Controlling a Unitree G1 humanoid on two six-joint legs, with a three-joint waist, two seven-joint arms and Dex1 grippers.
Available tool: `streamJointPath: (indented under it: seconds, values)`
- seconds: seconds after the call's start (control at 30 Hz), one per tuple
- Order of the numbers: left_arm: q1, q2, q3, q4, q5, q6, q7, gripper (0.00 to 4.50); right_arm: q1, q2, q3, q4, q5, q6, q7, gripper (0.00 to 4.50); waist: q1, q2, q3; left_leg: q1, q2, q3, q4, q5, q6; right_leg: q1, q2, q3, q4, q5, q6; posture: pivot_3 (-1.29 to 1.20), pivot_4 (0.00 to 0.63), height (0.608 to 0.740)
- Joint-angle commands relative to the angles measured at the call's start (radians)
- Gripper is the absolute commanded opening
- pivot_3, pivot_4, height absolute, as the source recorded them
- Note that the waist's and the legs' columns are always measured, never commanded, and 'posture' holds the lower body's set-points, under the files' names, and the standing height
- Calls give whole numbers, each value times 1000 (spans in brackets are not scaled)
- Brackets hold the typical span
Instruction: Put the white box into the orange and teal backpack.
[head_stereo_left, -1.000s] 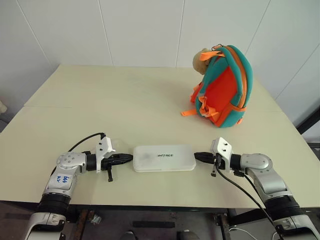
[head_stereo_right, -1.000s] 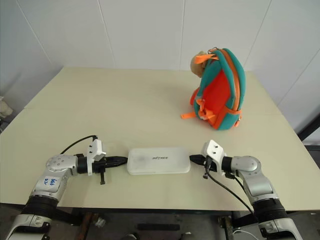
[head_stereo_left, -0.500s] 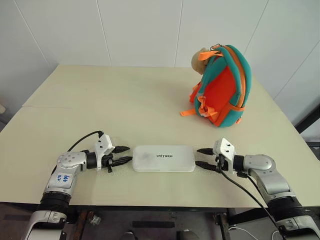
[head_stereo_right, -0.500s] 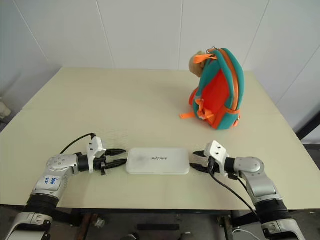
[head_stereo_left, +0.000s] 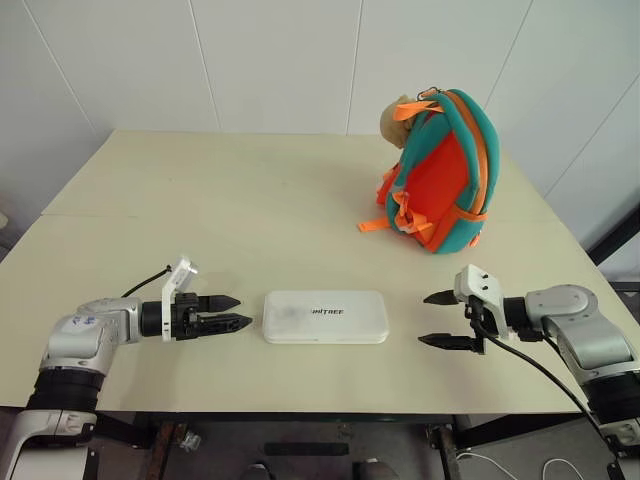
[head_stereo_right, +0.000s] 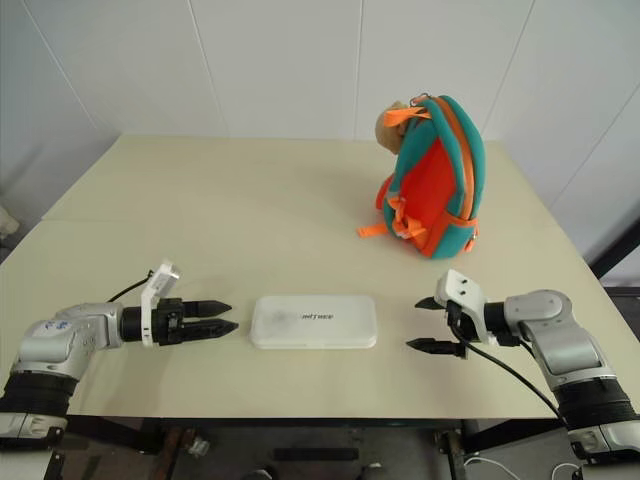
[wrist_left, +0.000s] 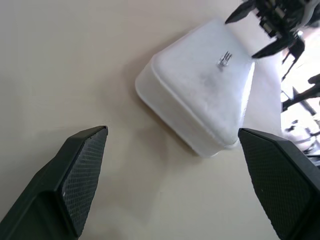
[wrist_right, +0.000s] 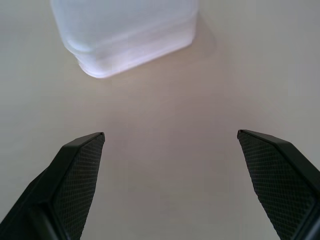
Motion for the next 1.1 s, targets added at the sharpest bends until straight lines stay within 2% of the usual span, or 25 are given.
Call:
streamJointPath:
  seconds: [0.03, 0.2, 0.4, 0.63, 0.77, 1.1]
  values:
    - [-39, -1, -27, 20, -58, 174, -23, 4462, -15, 16, 12, -34, 9, 29, 0, 4500, -4, 0, 0, 0, 0, 0, 0, 0, 0, 0, 0, 0, 0, 0, 0, 0, 150, 740]
    - [-67, -26, -32, 21, -88, 320, 22, 4462, -6, 26, 39, -73, 16, 67, 14, 4500, -13, 0, 0, -1, 0, 0, -1, 0, 0, -1, 0, 0, 0, -1, 0, 0, 150, 740]
    - [-64, -59, -46, -19, -109, 491, 114, 4462, -27, 89, 53, -112, 35, 120, -19, 4500, -14, 0, 0, 0, 0, -1, 0, 0, 0, 0, 0, 0, 1, -1, 0, 0, 150, 740]
    - [-74, -126, 20, -27, -163, 557, 173, 4462, -59, 164, 93, -125, 23, 131, -36, 4500, -13, 0, 0, 0, 0, -1, 1, 0, 0, 0, 0, 0, 1, -1, 1, 0, 150, 740]
    - [-70, -133, 25, -55, -190, 614, 188, 4462, -76, 187, 109, -126, 15, 124, -43, 4500, -13, 0, 0, -1, 0, -1, 1, 0, 0, 0, 0, 0, 1, -1, 1, 0, 150, 740]
    - [-121, -162, 74, 59, -223, 714, 246, 4462, -16, 144, 113, -121, -18, 60, -29, 4500, -12, 0, 0, -1, 0, -1, 1, 0, 0, 0, 0, 0, 1, -1, 1, 0, 150, 740]
